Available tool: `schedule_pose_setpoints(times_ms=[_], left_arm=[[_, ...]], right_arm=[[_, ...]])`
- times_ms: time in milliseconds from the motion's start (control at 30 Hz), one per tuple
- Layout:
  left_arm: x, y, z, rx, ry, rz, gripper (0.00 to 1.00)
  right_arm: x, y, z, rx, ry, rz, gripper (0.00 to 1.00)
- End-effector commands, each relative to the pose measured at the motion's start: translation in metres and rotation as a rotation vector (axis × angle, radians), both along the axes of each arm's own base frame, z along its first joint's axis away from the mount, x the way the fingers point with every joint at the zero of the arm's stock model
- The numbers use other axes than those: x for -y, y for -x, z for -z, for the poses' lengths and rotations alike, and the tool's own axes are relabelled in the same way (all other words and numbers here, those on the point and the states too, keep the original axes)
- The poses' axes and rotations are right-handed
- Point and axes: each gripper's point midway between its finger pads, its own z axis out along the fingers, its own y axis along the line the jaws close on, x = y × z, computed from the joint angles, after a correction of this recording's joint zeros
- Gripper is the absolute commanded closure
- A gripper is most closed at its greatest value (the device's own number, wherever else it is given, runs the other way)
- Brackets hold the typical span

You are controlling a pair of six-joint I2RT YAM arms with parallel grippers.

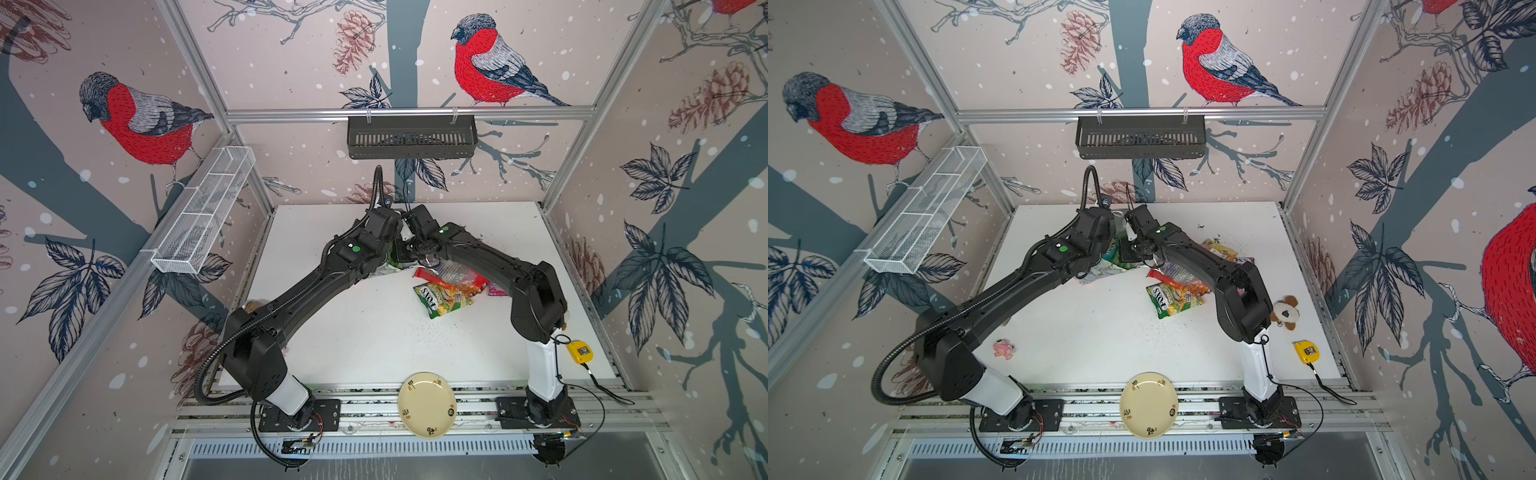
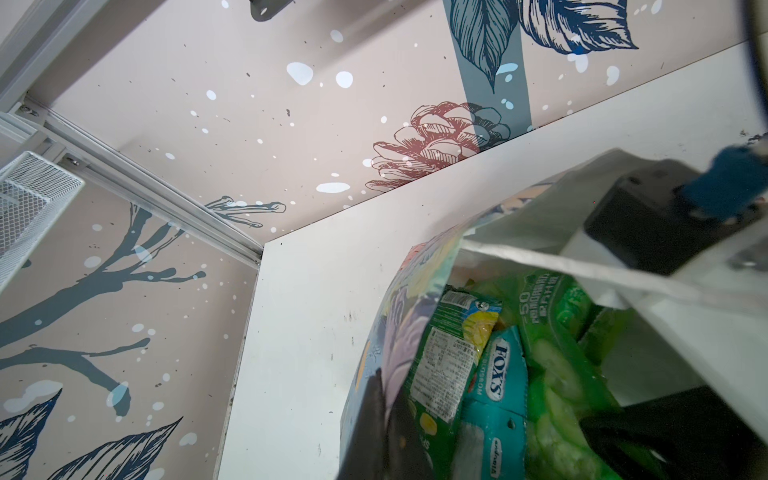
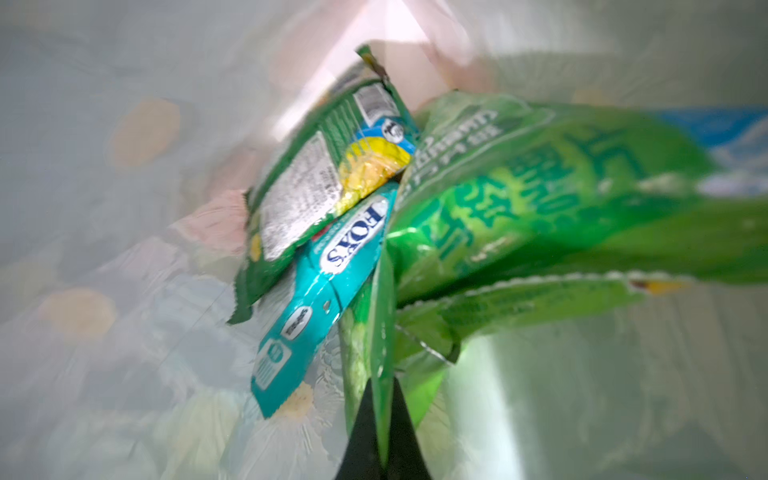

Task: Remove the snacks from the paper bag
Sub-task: 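Lower the right gripper into the bag and grasp the green Lay's chip bag, then lift the green Lay's chip bag out of the bag with the right gripper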

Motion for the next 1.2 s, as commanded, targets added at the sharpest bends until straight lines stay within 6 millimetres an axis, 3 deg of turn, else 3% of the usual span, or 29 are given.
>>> schedule_pose_setpoints(times_ms=[0, 167, 433, 800, 1167], left_arm=[[-0.008, -0.002, -0.002, 0.019, -0.003, -0.033, 1.0], [-0.01, -0.004, 0.0, 0.019, 0.0, -0.041, 1.0], [-0.015, -0.003, -0.005, 0.032, -0.007, -0.06, 1.0], [-0.024, -0.004, -0.033, 0.079, -0.026, -0.086, 1.0], [-0.036, -0.009, -0.036, 0.086, -0.066, -0.127, 1.0]], right_arm=[[-0.003, -0.003, -0.025, 0.058, -0.067, -0.016, 0.98], [-0.001, -0.002, -0.041, 0.093, -0.099, -0.041, 1.0], [-0.002, -0.001, -0.083, 0.169, -0.214, -0.086, 1.0], [0.009, -0.005, -0.11, 0.228, -0.257, -0.101, 1.0], [0.012, 0.013, -0.159, 0.307, -0.381, -0.217, 1.0]])
